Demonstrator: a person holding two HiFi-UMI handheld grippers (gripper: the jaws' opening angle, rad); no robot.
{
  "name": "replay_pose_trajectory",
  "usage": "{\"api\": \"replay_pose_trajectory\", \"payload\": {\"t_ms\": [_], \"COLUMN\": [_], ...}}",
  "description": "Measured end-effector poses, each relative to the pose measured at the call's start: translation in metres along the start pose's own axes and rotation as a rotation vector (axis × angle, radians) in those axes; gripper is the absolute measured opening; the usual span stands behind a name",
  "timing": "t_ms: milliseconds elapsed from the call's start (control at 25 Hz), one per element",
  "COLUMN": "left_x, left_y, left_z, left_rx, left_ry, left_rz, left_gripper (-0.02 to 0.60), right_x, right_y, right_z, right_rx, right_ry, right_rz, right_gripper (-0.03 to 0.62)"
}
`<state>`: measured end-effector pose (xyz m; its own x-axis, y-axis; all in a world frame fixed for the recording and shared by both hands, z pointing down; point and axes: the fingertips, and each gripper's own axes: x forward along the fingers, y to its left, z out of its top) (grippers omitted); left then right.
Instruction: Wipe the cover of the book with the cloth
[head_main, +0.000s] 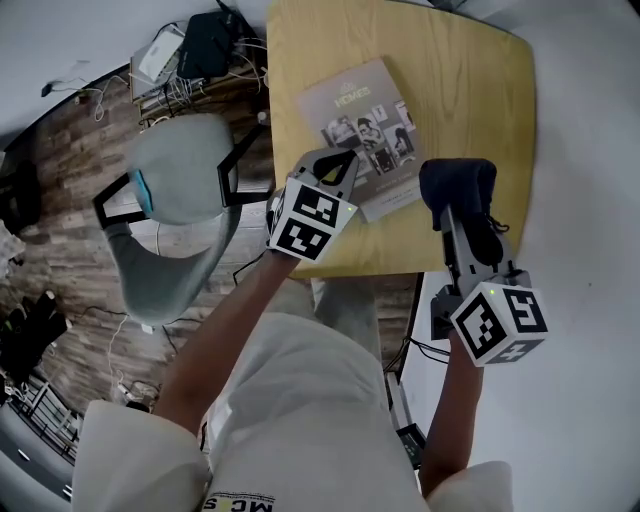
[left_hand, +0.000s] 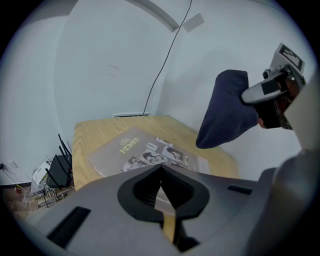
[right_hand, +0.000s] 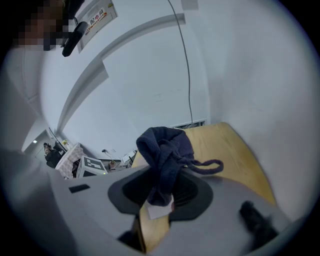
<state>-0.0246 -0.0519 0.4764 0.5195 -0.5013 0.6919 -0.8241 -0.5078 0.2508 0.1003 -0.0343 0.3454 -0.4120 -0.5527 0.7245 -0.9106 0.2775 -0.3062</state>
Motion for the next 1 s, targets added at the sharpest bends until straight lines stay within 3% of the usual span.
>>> {"api": "replay_pose_trajectory", "payload": {"t_ms": [560,800,1000], "left_x": [-0.027,-0.032,-0.036], "left_y": [0.079,0.111,0.133], "left_z": [0.016,0.011,0.008], "left_rx": [0.013,-0.016,-0.026], "left_ry": [0.007,0.012,0.025], "left_rz": [0.096,0.127,0.145], "left_gripper": [0.011,0.011,0.011], "right_x": [0.095,0.141,0.176], "right_y": [0.081,0.119,0.123], "right_z": [0.030,0.036,0.024], "right_rx": [0.055,0.202,0.267], "right_ry": [0.013,0.035,0.107], "right_rz": [0.232,0.407,0.424], "right_gripper": [0.104,0.104,0.104]}}
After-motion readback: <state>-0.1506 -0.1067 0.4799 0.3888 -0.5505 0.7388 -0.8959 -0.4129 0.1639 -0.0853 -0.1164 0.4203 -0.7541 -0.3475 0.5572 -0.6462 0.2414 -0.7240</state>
